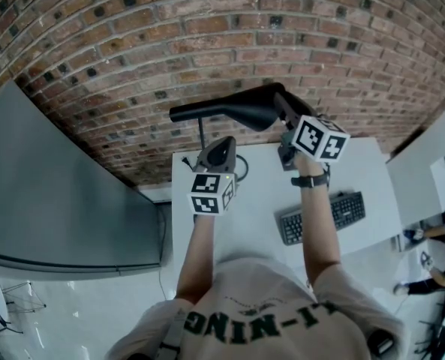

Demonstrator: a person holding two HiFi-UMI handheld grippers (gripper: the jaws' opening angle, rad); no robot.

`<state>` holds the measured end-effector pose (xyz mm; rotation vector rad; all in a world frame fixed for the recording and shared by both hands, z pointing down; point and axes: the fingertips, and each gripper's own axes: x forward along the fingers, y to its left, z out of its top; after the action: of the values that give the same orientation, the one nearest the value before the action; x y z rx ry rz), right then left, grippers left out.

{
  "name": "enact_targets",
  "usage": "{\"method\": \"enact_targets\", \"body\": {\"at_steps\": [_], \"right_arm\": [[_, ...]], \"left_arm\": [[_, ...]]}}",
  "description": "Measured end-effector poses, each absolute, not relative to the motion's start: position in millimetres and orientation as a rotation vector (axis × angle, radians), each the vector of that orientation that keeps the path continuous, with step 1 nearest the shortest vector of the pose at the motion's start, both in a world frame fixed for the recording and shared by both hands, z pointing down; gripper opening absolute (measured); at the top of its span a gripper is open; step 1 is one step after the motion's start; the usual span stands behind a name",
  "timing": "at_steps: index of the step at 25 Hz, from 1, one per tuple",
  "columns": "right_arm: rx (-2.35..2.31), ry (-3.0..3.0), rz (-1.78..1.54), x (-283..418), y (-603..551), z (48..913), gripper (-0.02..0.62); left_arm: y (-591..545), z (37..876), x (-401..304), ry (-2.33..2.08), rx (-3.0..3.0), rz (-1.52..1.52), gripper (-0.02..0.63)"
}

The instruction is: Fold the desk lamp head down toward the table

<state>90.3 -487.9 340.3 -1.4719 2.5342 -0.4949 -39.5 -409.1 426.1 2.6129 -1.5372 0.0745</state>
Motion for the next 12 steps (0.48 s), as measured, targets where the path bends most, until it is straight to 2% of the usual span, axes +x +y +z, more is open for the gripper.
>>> {"method": "enact_targets", "body": {"at_steps": [12], "right_arm": [[-1.498,2.55,-0.543,96.9,-487.5,366.1,0.106]], "left_arm": [[-410.4,429.1,-34.9,-1.552,2.614,0.068,0.0]]}}
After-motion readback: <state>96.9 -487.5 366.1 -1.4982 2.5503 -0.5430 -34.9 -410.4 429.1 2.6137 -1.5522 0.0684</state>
